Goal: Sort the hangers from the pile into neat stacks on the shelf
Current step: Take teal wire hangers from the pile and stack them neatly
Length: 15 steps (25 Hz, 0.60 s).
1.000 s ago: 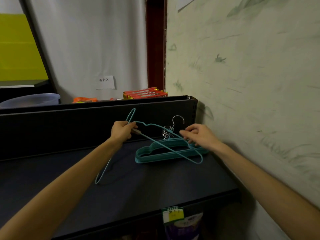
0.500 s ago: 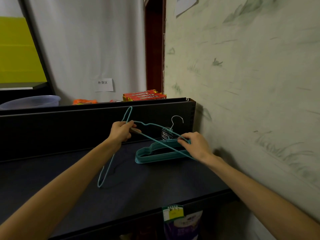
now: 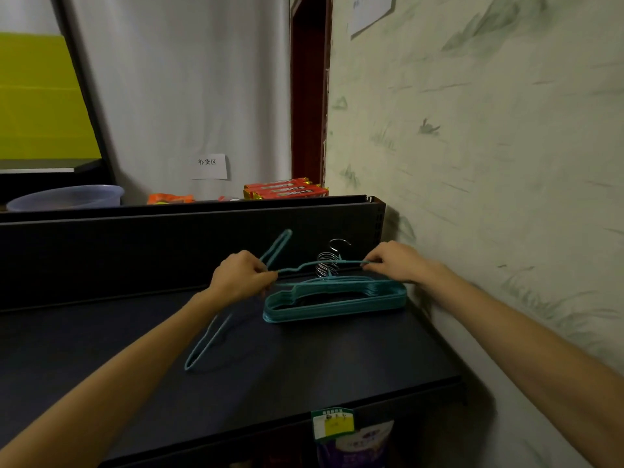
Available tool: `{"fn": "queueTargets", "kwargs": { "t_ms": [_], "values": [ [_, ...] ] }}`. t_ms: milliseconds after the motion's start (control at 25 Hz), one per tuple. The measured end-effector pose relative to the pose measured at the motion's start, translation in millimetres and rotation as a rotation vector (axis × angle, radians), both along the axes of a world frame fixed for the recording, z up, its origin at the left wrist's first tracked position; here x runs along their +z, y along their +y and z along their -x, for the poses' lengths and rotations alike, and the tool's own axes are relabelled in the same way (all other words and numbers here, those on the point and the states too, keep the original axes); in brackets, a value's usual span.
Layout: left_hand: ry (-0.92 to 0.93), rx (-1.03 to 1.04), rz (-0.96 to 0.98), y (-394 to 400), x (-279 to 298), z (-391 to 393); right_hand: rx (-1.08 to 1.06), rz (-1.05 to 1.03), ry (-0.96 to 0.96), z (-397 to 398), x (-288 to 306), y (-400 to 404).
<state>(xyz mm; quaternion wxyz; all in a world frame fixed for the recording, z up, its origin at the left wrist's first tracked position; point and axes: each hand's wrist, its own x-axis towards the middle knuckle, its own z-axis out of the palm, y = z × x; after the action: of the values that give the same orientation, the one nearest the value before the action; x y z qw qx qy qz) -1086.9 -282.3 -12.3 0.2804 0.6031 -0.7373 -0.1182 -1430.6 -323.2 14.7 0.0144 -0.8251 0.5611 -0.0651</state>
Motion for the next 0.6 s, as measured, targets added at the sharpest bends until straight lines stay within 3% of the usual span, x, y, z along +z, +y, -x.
{"fn": "queueTargets", "kwargs": {
  "t_ms": [80,160,600],
  "values": [
    [-0.245,0.000,-0.024,4,-4,3,-0.008,-0.039,-0.134,-8,-3,-7],
    [-0.353,0.031,-0.017,6,-6,4,-0.026,0.001,-0.234,-15,-10,-8],
    [-0.399,0.029,-0.182,-4,-10,-3,0.035,0.025,-0.157,-16,-31,-12]
  ]
}}
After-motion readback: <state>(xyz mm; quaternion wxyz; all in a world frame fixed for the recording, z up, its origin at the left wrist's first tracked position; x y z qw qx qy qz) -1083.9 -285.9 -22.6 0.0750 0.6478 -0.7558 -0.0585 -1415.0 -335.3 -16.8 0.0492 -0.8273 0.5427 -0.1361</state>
